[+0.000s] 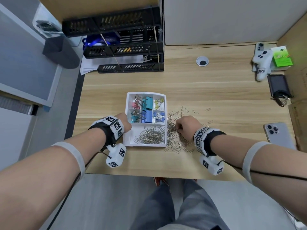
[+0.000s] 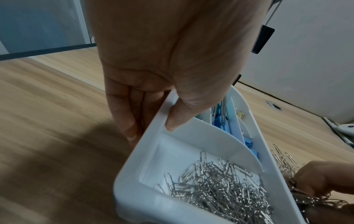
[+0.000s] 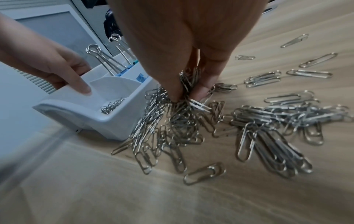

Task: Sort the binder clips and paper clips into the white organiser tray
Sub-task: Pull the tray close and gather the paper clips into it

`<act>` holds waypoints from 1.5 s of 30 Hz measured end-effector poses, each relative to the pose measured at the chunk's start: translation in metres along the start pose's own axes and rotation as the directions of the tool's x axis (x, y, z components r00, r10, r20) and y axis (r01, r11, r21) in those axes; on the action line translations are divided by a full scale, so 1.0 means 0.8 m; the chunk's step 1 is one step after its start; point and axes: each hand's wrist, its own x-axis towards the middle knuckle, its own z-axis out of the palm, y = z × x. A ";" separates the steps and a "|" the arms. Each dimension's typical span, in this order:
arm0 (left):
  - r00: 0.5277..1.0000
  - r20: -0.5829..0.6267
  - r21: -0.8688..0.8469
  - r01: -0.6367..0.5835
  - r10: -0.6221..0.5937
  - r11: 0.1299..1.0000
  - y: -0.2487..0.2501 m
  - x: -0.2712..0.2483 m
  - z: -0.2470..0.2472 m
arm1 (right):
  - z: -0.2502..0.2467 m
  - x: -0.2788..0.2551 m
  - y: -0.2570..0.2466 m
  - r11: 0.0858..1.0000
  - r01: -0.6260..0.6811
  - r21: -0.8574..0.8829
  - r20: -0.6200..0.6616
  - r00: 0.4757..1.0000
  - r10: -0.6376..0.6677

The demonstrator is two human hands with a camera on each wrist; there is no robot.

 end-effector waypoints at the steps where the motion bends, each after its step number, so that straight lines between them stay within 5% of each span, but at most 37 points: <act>1: 1.000 0.002 0.005 0.000 0.000 1.000 0.000 0.000 0.000 | -0.003 -0.001 0.001 1.000 -0.010 0.011 0.004 1.000 0.010; 12: 1.000 0.008 0.027 0.012 -0.012 1.000 0.002 -0.006 -0.002 | -0.048 -0.017 -0.027 0.981 0.096 0.167 -0.014 0.995 -0.095; 23: 1.000 -0.006 0.048 -0.012 0.013 0.999 -0.003 -0.003 0.000 | 0.004 -0.003 -0.101 0.951 0.241 0.195 0.038 0.967 -0.253; 31: 1.000 -0.001 0.043 -0.005 0.005 0.999 -0.002 -0.002 -0.001 | 0.000 -0.012 -0.091 0.933 0.318 0.168 0.015 0.946 -0.325; 37: 1.000 0.011 0.041 -0.002 0.002 0.999 0.000 -0.005 -0.003 | -0.027 -0.012 -0.027 0.982 0.166 0.088 -0.113 0.981 -0.156; 41: 1.000 0.007 0.046 -0.001 0.001 0.999 0.001 -0.005 -0.003 | -0.043 -0.021 0.047 0.992 -0.109 -0.066 -0.013 0.994 0.109; 45: 1.000 0.017 0.040 -0.003 0.003 0.999 0.001 -0.005 -0.005 | -0.038 -0.036 0.088 0.958 -0.190 -0.216 0.067 0.976 0.208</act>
